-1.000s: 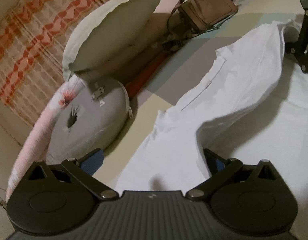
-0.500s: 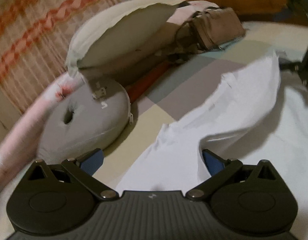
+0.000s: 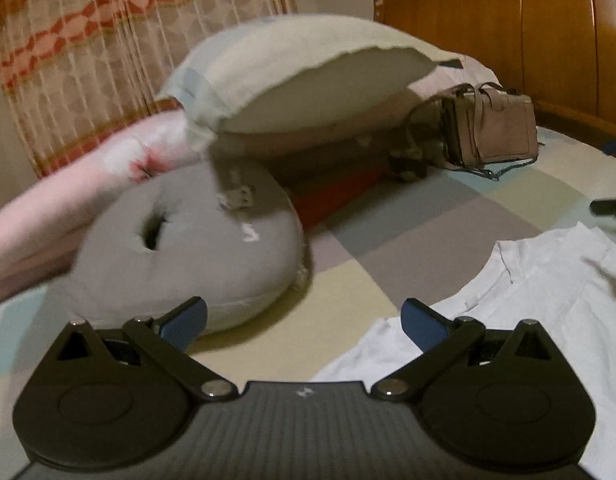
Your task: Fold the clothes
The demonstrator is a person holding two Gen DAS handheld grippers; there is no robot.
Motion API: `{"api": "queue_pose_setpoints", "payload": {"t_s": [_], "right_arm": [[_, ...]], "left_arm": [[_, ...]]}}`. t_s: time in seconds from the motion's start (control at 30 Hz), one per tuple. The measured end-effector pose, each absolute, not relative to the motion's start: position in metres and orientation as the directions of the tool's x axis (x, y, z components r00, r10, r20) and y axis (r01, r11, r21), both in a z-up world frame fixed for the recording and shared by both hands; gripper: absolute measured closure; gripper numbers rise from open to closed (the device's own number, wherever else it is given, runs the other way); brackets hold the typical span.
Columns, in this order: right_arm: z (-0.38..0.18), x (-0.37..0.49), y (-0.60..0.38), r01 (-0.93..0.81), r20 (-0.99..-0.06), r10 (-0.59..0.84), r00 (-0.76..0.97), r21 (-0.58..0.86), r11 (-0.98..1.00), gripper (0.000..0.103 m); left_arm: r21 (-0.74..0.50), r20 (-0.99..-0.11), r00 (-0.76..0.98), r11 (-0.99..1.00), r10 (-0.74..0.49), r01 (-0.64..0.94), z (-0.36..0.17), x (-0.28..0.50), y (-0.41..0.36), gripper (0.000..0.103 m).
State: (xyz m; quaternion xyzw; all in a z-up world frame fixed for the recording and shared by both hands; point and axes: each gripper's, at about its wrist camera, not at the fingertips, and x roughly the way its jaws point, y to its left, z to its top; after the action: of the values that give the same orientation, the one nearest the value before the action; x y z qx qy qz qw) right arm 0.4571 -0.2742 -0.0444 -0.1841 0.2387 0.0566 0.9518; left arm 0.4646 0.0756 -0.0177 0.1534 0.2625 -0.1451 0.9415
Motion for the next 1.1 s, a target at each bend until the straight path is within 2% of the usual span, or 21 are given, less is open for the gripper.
{"api": "queue_pose_setpoints", "payload": {"t_s": [0.2, 0.3, 0.43, 0.57, 0.7, 0.8, 0.93, 1.1], "right_arm": [[-0.036, 0.405, -0.294, -0.253, -0.487, 0.129, 0.864, -0.197, 0.947, 0.0], [-0.044, 0.375, -0.294, -0.295, -0.501, 0.163, 0.85, -0.195, 0.935, 0.0], [-0.058, 0.347, -0.288, -0.312, -0.533, 0.161, 0.831, -0.207, 0.927, 0.0], [-0.069, 0.33, -0.279, -0.313, -0.536, 0.168, 0.827, -0.192, 0.93, 0.0], [-0.078, 0.323, -0.27, -0.279, -0.557, 0.142, 0.819, -0.168, 0.946, 0.0], [-0.086, 0.321, -0.256, -0.242, -0.575, 0.105, 0.811, -0.168, 0.956, 0.0], [-0.094, 0.315, -0.235, -0.278, -0.576, 0.154, 0.803, -0.133, 0.951, 0.0], [-0.094, 0.305, -0.216, -0.319, -0.562, 0.157, 0.812, -0.201, 0.926, 0.0]], "left_arm": [[0.218, -0.518, 0.814, 0.88, -0.262, 0.422, 0.007, 0.403, 0.097, 0.001], [0.243, -0.574, 0.761, 0.825, -0.302, 0.51, -0.006, 0.361, 0.094, 0.001], [0.337, -0.657, 0.714, 0.753, -0.242, 0.566, -0.043, 0.334, 0.077, 0.001], [0.399, -0.698, 0.685, 0.682, -0.208, 0.613, -0.075, 0.33, 0.059, 0.001], [0.499, -0.684, 0.715, 0.624, -0.142, 0.601, -0.091, 0.34, 0.048, 0.001], [0.513, -0.688, 0.714, 0.61, -0.129, 0.604, -0.097, 0.348, 0.046, 0.001], [0.556, -0.65, 0.754, 0.616, -0.097, 0.558, -0.091, 0.355, 0.048, 0.001], [0.509, -0.607, 0.79, 0.725, -0.081, 0.465, -0.068, 0.384, 0.067, 0.001]]}}
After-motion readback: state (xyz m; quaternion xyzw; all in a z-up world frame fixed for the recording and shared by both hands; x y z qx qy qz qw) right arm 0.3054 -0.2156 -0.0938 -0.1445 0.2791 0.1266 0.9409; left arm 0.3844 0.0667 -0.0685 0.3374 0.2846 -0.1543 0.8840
